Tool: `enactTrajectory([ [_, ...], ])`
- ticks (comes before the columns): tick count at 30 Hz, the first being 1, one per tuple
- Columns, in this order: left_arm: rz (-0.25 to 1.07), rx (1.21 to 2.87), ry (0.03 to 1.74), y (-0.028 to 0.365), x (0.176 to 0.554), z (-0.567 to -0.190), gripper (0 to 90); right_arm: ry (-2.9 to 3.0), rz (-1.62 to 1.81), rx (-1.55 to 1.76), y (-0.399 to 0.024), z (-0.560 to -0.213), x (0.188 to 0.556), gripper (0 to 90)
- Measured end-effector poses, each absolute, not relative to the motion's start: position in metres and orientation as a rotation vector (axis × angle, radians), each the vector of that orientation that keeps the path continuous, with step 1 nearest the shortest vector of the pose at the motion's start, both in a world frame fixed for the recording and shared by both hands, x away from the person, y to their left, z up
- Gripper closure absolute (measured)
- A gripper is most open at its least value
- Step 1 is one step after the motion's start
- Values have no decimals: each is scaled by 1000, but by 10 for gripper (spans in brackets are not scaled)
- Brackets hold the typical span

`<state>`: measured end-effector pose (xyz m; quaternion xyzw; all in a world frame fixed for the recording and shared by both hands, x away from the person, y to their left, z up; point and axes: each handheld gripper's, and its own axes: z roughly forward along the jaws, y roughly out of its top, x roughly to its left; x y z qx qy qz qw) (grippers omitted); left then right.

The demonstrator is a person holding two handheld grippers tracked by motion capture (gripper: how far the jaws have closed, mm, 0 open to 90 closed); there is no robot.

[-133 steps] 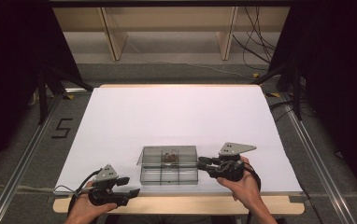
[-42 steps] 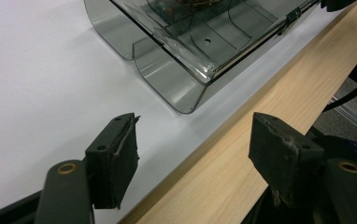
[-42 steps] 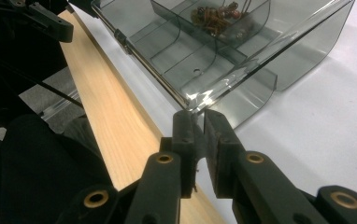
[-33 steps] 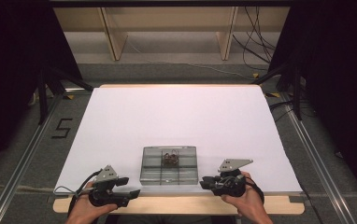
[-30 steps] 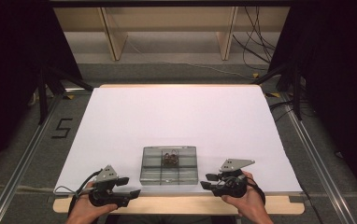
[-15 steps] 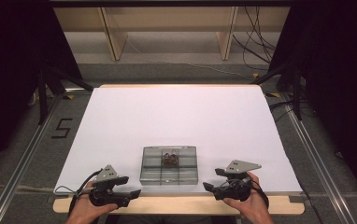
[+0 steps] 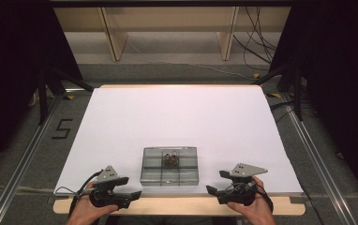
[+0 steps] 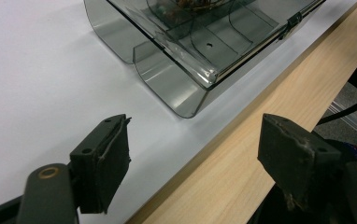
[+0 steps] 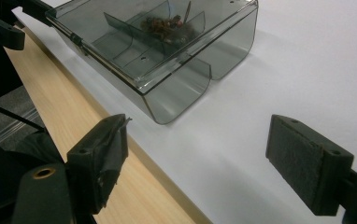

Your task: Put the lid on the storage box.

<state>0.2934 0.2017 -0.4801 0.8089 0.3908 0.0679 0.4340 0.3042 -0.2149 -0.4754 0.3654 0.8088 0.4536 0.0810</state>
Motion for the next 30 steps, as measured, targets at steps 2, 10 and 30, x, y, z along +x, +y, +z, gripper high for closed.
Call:
enactTrajectory([
  [2, 172, 2019, 976, 202, 293, -480, 242, 2430, 1359, 1097, -217, -475, 303, 220],
  [10, 173, 2015, 972, 201, 293, -480, 242, 2416, 1360, 1101, -222, -475, 296, 202],
  [30, 176, 2014, 964, 197, 291, -483, 235, 2381, 1319, 1101, -233, -478, 275, 168],
])
